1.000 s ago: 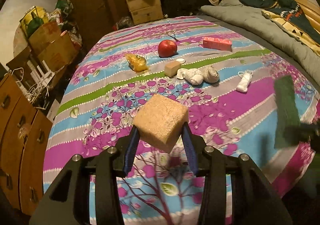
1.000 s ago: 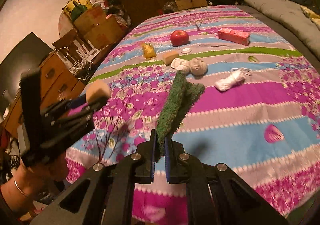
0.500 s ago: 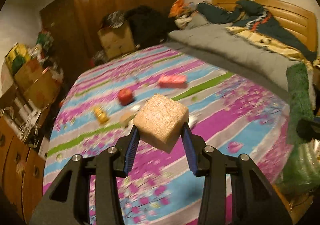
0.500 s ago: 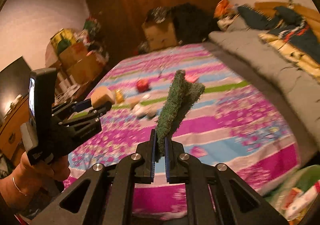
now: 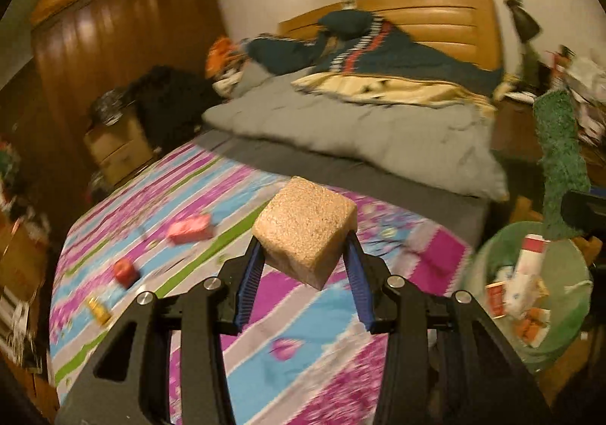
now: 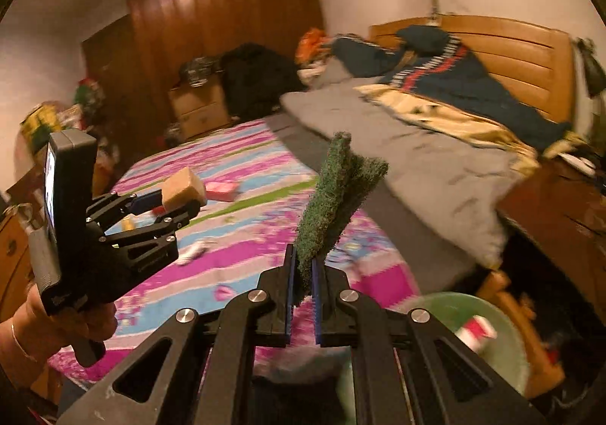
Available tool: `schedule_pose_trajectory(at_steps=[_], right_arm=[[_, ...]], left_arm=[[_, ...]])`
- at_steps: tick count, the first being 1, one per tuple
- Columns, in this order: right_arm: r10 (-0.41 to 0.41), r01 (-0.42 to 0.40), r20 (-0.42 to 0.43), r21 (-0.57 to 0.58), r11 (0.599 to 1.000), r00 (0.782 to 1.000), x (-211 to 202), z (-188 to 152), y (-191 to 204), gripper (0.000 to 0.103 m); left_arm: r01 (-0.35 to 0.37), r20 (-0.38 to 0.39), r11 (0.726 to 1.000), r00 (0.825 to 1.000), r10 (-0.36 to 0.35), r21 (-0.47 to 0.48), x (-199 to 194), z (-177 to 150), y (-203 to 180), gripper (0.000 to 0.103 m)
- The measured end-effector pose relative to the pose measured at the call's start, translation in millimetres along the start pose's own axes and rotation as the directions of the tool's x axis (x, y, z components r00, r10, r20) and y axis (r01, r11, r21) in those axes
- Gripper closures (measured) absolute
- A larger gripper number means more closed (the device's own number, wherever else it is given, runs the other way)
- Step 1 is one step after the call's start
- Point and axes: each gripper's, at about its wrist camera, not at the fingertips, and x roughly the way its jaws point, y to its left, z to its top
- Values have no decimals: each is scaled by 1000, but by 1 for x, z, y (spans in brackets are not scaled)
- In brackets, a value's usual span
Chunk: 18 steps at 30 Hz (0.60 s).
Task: Collect trash
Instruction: 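Carry the scouring pad and sponge block over the green bin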
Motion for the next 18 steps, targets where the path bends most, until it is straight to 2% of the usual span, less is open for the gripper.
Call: schedule_pose_trajectory(at_steps=[9, 18], right_arm=[[-156, 159, -38, 97, 983, 987, -26, -22, -95, 94], [-213, 222, -87, 117, 968, 973, -37, -42, -125, 94]], left_arm=[[122, 6, 982, 992, -124, 144, 15, 19, -87, 62], [202, -28, 954, 979, -201, 221, 25, 23, -142, 62]])
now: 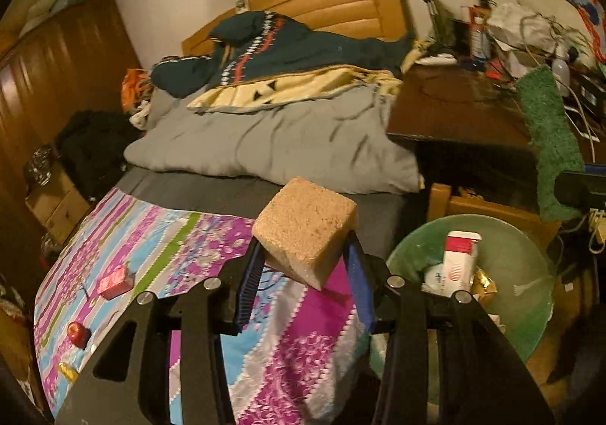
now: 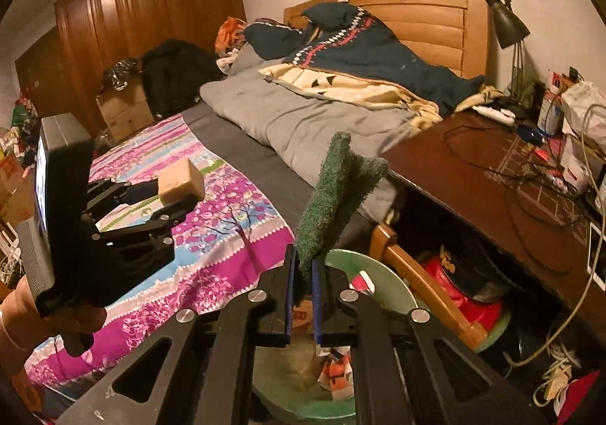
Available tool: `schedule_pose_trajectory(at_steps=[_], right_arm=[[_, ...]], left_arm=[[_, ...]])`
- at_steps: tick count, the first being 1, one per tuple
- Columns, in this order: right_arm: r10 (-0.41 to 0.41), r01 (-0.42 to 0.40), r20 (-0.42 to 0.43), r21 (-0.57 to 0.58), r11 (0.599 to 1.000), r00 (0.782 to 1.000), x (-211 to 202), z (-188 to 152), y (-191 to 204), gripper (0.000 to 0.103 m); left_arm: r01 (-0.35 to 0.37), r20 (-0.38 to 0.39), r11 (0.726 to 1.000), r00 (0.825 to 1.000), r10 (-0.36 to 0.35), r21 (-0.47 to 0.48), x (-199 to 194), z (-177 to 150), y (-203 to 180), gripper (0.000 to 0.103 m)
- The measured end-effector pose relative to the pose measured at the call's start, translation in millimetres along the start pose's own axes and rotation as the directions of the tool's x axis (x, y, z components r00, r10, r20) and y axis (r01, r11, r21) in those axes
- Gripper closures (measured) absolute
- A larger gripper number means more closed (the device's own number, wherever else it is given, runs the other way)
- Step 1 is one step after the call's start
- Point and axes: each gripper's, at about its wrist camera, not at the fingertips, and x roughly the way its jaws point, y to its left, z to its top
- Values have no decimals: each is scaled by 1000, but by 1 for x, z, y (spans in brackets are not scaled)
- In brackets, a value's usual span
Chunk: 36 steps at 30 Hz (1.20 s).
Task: Collect trash
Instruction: 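Carry the scouring pad and sponge block over the green bin, then open both tools to drop the pad and sponge into the bin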
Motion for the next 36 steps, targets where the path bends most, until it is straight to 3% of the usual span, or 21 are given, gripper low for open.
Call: schedule_pose_trajectory(at_steps=[7, 17, 36], right_arm=[[-28, 30, -55, 31, 999, 998, 7, -14, -13, 94], [-48, 60, -129, 85, 995, 990, 13, -42, -32, 94], [-36, 51, -164, 84, 995, 986, 21, -45, -35, 94]], left_arm=[[53, -34, 996, 998, -51, 71, 14, -1, -34, 62], [112, -97, 988, 990, -102, 102, 26, -9, -52, 62], [140, -131, 982, 984, -123, 125, 34, -11, -66, 62]])
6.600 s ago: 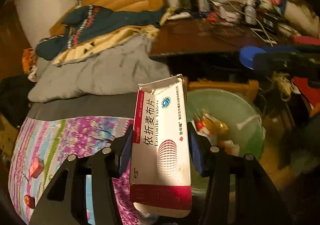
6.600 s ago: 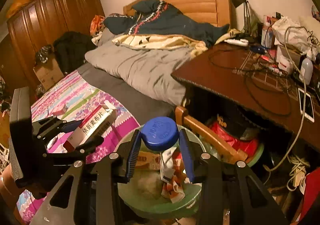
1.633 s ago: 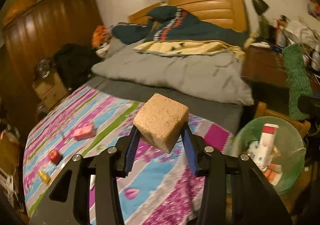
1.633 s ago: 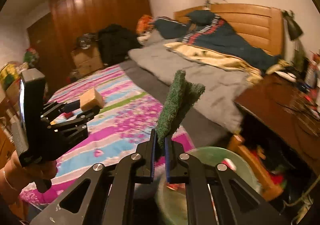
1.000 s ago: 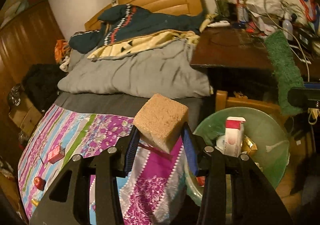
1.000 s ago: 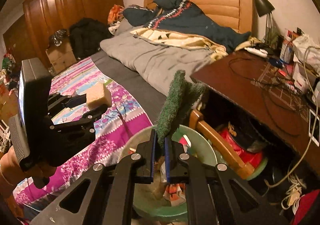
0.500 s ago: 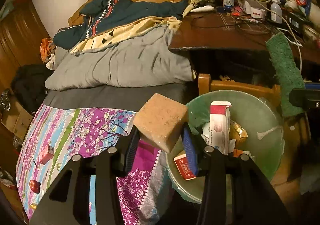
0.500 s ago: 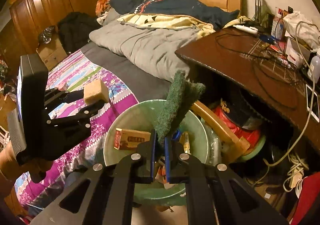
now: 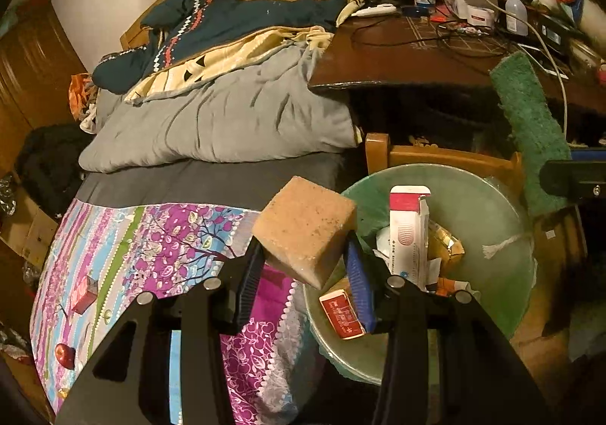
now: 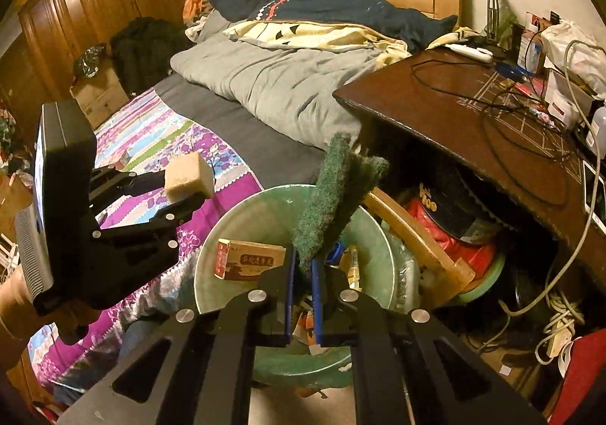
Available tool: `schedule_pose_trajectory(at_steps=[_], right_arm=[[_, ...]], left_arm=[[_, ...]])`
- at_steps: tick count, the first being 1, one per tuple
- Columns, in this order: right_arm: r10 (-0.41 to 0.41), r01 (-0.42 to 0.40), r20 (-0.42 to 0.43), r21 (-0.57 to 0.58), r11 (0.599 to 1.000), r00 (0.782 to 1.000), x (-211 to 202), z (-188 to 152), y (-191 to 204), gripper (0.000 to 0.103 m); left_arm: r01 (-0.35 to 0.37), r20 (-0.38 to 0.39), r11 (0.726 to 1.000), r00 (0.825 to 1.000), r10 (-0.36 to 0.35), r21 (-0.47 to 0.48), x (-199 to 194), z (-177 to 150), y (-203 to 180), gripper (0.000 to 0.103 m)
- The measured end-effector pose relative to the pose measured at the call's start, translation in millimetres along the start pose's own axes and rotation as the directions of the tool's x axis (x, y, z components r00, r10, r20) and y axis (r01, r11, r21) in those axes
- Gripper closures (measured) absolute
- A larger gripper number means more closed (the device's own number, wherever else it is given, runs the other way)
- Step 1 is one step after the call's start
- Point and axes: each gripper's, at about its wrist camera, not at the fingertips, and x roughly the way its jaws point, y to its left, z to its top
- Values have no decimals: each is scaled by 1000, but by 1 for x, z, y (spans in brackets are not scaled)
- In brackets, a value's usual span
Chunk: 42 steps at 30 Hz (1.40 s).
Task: Collect trash
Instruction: 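Open both tools to drop the pad and sponge into the bin, then swing both tools back toward the bedspread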
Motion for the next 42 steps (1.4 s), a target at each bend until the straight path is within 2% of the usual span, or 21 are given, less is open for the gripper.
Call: schedule_pose_trajectory(at_steps=[4, 7, 9, 10, 11, 13, 24, 30, 37, 42], right_arm=[[-3, 3, -11, -5, 1000, 1000, 4, 2, 0, 94], [6, -6, -13, -5, 1000, 1000, 6, 3, -1, 94], [22, -22, -19, -11, 1000, 1000, 8, 4, -1, 88], [17, -17, -22, -10, 1000, 1000, 8, 3, -1, 71], [12, -12, -16, -8, 1000, 1000, 8, 3, -2, 61], [7, -8, -8, -11, 1000, 1000, 8, 2, -1, 61], [13, -13, 0, 31, 999, 1000, 11, -5, -6, 61], [32, -33, 37, 30, 999, 999, 8, -3, 5, 61], [70, -73, 108, 24, 997, 992, 6, -3, 30, 61], [103, -105, 156, 9, 994, 982, 11, -2, 59, 61]], left_arm=[[36, -15, 999, 999, -36, -19, 5, 2, 2, 62], [91, -15, 995, 996, -92, -40, 5, 4, 3, 60], [145, -9, 989, 989, -145, -35, 4, 4, 1, 56], [162, -18, 986, 987, -163, -26, 5, 3, 0, 35], [169, -19, 985, 985, -170, -23, 6, 1, -1, 15], [168, 8, 985, 986, -168, -27, 3, -2, -1, 14], [170, 3, 980, 985, -171, -98, 2, -14, 11, 14], [137, -7, 980, 990, -140, -146, 1, -27, 26, 14], [24, 9, 971, 1000, -23, -236, -14, -60, 61, 14], [-101, -6, 937, 994, 105, -335, -23, -98, 98, 14]])
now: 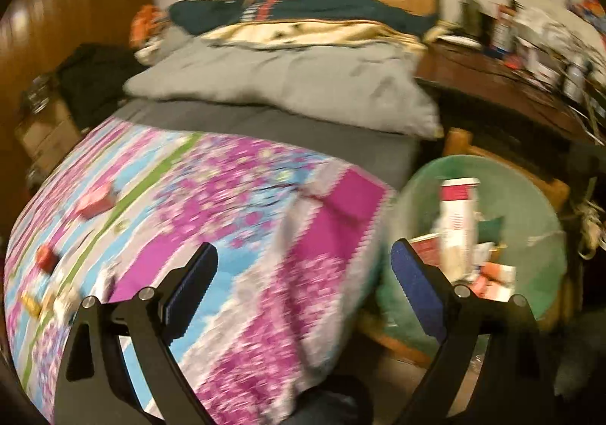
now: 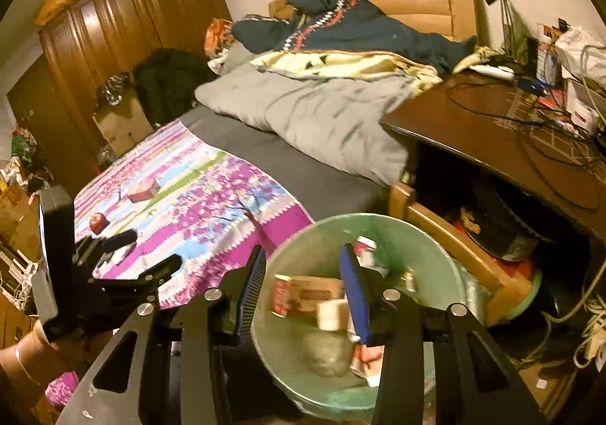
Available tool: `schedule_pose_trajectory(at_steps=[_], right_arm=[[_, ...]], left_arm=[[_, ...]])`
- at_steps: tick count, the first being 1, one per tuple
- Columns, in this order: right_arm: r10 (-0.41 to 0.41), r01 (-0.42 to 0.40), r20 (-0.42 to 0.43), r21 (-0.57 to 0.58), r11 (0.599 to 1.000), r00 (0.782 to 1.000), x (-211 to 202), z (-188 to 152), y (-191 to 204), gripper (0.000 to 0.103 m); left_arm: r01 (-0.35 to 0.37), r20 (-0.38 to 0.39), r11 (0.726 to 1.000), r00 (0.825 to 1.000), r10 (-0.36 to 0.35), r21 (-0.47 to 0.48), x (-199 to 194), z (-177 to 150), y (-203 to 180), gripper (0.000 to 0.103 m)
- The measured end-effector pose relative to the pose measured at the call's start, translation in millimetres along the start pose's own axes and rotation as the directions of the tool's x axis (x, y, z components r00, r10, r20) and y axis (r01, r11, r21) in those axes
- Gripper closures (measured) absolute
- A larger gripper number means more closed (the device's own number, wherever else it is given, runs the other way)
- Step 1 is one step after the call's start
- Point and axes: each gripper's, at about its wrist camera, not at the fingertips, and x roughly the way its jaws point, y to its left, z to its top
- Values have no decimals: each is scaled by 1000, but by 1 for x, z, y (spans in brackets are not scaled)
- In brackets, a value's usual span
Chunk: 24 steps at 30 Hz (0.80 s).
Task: Collect trash
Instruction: 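Grasp a tan sponge block with left tool while right tool grasps beige knit ball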
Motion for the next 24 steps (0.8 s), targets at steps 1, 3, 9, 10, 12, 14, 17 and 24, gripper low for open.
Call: schedule_pose_trajectory(at_steps=[1, 3, 9, 10, 12, 14, 17, 24], right_arm=[[6, -6, 7, -9, 1000, 1000, 2, -1, 8, 61], [24, -23, 6, -31, 999, 1000, 8, -2, 23, 61], [101, -108, -73, -98, 989, 992, 45, -13, 84, 61], [116, -125, -88, -112, 986, 989, 51, -15, 96, 61], [146, -162, -115, -148, 976, 983, 63, -20, 125, 61], [177, -204, -146, -199, 959, 973, 76, -25, 156, 61], [212, -258, -187, -269, 928, 959, 93, -34, 204, 61], [304, -399, -303, -333, 854, 903, 131, -58, 304, 61]], left_arm=[[-40, 4, 999, 999, 40, -30, -2, -8, 14, 14], [-83, 6, 993, 996, 83, -80, -7, -20, 38, 14], [-207, -42, 943, 978, 204, -262, -23, -68, 119, 14], [-232, -61, 924, 973, 224, -305, -25, -81, 137, 14], [-271, -92, 893, 963, 255, -359, -31, -99, 162, 14], [-308, -129, 859, 951, 279, -408, -36, -121, 188, 16], [-360, -176, 814, 933, 313, -457, -46, -152, 221, 19], [-438, -277, 709, 899, 339, -552, -64, -225, 293, 26]])
